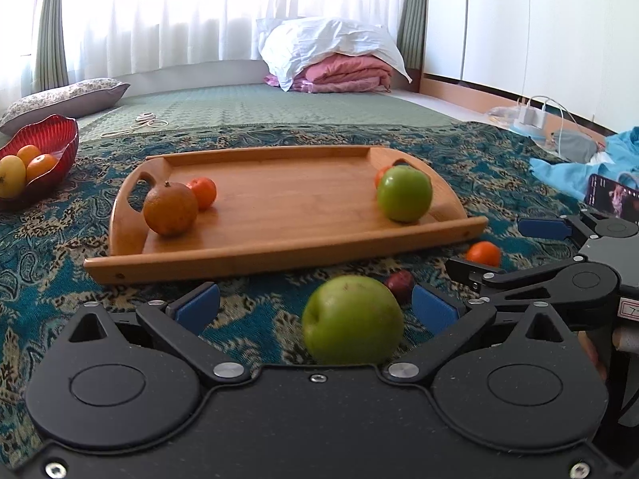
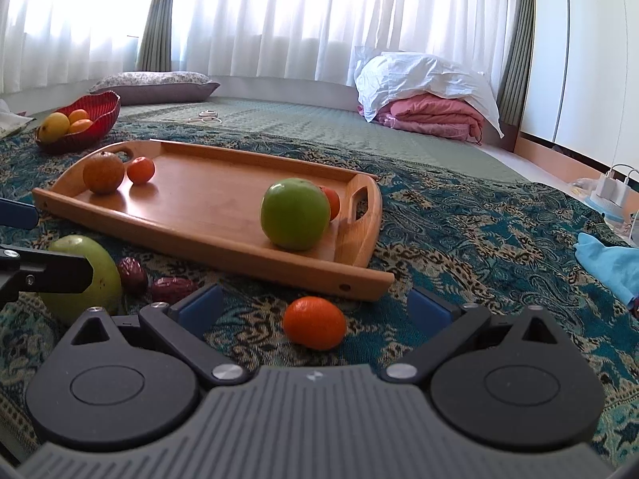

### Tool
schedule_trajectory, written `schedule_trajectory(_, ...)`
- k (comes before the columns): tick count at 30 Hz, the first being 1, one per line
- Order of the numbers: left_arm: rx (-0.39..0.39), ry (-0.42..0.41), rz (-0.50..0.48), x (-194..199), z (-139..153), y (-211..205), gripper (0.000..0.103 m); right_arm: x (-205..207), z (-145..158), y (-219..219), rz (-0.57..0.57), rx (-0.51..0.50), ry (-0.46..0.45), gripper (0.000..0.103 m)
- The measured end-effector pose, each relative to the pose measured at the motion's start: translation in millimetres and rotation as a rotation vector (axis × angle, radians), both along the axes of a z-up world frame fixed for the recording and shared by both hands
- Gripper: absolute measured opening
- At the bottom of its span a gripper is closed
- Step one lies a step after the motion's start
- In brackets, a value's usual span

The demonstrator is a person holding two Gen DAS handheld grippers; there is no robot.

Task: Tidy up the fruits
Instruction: 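Grasp the green apple with the left gripper while the right gripper grasps a mandarin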

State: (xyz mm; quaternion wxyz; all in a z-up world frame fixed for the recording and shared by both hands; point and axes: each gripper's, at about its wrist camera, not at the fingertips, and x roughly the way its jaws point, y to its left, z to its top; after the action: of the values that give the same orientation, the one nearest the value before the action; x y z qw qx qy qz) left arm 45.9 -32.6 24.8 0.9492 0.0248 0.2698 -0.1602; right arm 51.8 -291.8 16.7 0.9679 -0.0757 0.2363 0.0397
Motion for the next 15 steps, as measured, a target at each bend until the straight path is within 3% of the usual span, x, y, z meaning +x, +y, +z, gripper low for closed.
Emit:
schedule_trajectory(10,0.02,0.014,-0.027,-10.7,-12.6,-14.2,0.102,-5.1,-5.0,5.8,0.034,-0.012,0.022,0.103)
schedule_trajectory(15,0.019,0.027,-0.037,-9.5,-16.2,-18.1,0.096,-4.8,-6.4,7.5,0.039,-0.018,0.034,0.102)
